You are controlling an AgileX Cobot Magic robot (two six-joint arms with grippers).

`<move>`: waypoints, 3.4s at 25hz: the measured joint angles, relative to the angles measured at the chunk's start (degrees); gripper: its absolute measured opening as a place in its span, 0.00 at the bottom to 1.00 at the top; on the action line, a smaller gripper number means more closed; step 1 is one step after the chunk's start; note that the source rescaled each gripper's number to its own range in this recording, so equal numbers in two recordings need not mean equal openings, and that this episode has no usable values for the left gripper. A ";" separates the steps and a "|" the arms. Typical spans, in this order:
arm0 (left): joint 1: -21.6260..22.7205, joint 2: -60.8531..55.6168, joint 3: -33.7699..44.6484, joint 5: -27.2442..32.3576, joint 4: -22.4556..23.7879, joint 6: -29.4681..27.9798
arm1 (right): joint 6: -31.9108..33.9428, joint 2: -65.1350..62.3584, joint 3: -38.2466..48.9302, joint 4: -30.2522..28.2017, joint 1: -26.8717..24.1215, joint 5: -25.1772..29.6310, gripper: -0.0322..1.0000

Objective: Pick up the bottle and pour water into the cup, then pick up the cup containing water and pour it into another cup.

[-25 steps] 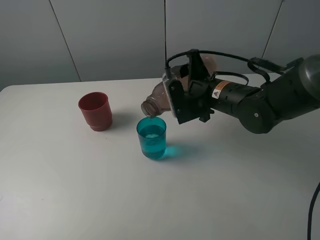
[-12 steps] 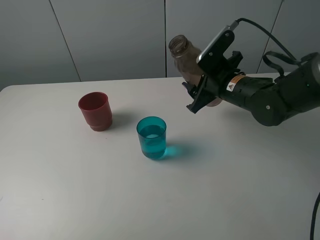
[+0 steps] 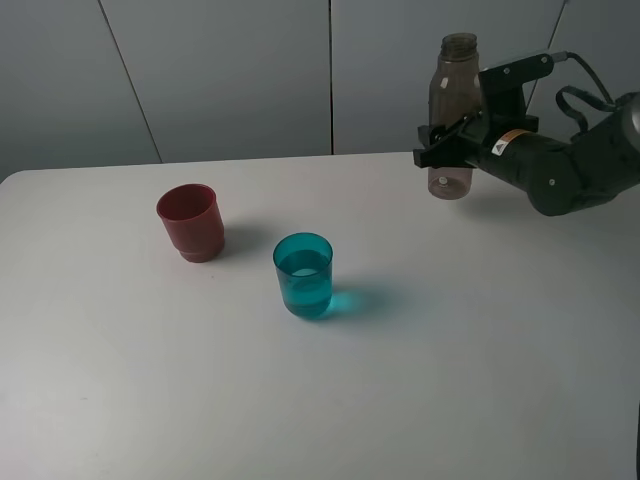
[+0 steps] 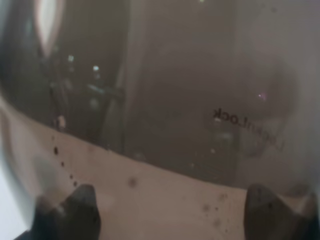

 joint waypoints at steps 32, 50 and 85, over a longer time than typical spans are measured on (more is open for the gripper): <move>0.00 0.00 0.00 0.00 0.00 0.00 | 6.18 9.99 -9.16 -0.36 -2.83 1.09 0.08; 0.00 0.00 0.00 0.00 0.00 0.00 | 6.18 9.99 -9.05 -1.42 -2.83 1.32 0.08; 0.00 0.00 0.00 0.00 0.00 0.00 | 7.82 -16.31 24.08 -14.76 -2.83 1.06 1.00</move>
